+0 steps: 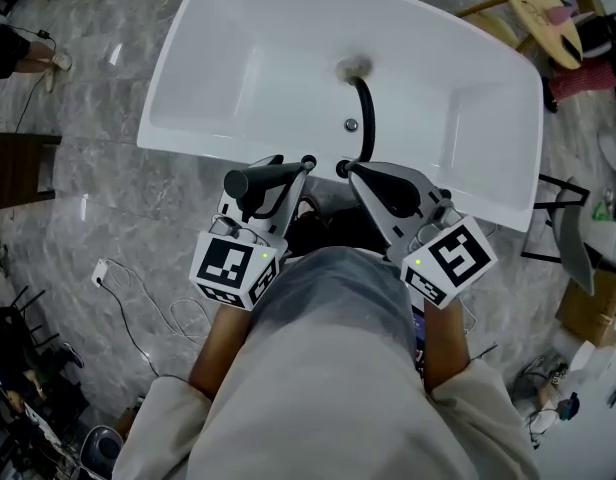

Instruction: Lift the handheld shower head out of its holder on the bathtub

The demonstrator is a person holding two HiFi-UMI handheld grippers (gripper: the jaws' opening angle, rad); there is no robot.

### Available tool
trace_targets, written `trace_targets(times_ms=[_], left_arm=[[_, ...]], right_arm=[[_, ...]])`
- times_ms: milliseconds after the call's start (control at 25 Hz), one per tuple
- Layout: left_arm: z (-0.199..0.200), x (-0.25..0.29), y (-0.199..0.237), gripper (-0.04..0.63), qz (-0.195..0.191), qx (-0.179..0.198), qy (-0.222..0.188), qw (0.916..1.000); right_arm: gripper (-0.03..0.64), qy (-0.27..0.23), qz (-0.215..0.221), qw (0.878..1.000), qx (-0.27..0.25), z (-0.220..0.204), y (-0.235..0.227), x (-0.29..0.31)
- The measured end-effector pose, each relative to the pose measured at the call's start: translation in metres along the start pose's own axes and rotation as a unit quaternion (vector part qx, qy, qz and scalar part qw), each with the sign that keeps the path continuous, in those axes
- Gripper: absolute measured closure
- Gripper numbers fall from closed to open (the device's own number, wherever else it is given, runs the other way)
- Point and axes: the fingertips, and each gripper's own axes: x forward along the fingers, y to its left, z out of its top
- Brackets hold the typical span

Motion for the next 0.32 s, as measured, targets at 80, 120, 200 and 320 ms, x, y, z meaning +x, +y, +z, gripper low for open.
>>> trace_targets(times_ms=[80,120,200,320], left_arm=[[-0.0009,-0.0002,0.0007,0.457,0.0,-0.001,0.001,1.0],[-0.0014,0.0007,0.0012,0.457,0.0,-0.002,0.002,1.0],[-0.0022,0.0031,0.0029,0.457,-0.002,-0.002,0.004,1.0],[-0.0029,0.0053,0.0051,0.457,-0.006,-0.002,0.005,1.0]], right_arm=[[0.6,0.0,0.0,1.0,0.001,0.0002,-0.0007,0.0001],[0.6,0.001,0.0,1.0,0.0,0.0001,-0.0016,-0.0001],[0.6,0.003,0.0,1.0,-0.001,0.0,-0.0037,-0.0004],[0.6,0.005,0.001,1.0,-0.004,-0.0009,-0.0062,-0.0016]])
